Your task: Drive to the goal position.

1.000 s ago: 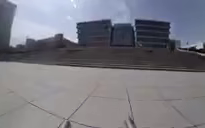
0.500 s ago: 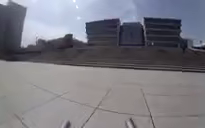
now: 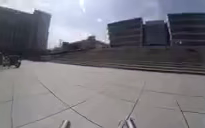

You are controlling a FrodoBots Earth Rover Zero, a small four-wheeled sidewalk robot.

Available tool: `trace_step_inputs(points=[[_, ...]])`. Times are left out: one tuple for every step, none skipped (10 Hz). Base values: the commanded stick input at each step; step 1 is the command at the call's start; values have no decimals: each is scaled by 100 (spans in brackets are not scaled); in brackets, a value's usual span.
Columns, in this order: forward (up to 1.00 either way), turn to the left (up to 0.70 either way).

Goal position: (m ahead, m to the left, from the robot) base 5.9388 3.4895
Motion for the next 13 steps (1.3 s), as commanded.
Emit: trace_step_inputs(points=[[100,40],[100,1],[100,0],[100,0],[100,0],[100,0],[100,0],[100,0],[100,0],[100,0],[100,0],[100,0],[100,0]])
